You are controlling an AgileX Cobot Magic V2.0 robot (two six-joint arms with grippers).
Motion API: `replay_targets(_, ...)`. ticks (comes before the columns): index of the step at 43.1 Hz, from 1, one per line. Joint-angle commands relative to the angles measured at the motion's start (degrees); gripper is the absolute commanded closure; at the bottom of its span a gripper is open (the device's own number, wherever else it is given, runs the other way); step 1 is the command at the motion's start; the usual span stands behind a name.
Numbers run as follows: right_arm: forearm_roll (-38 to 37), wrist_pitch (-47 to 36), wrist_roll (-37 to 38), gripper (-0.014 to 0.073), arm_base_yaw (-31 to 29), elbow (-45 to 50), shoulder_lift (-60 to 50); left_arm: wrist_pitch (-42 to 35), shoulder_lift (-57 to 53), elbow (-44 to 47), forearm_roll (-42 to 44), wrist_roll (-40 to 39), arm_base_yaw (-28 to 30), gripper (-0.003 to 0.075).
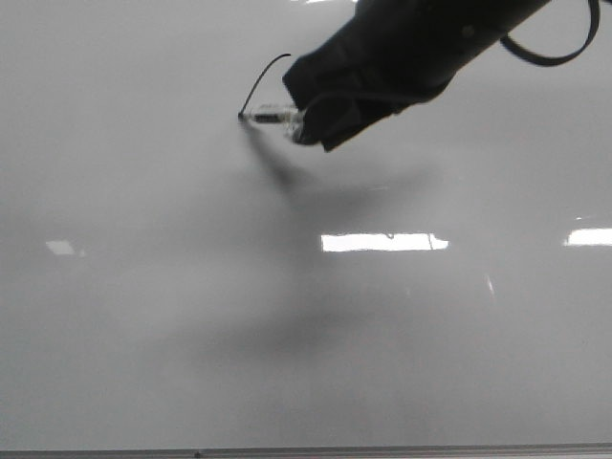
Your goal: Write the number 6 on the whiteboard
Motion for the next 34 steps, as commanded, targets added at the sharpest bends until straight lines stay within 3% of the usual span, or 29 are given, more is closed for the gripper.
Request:
replay_targets(1,-0.12,-0.61,-0.13,0.0655,0.06,-1.42,-1.11,-4.08,0.01,-1.64,-1.10,-0.62,0.04,0.0741)
replay_targets(17,-0.18,-4.25,-0.26,0.0655,-5.05,1.89,-7.11,-4.08,0.01,-1.64,-1.10,-0.62,0.04,0.0741)
replay_targets(28,-1.15,1.04,-1.58,0.0655,1.53,-4.43,0.29,-4.08,0.01,-1.64,-1.10,-0.62,0.04,0.0741)
replay_targets(34,-1.24,0.98,-1.58,0.0655,5.17,-2.26,-4.29,-4.08,0.01,-1.64,-1.10,-0.62,0.04,0.0741)
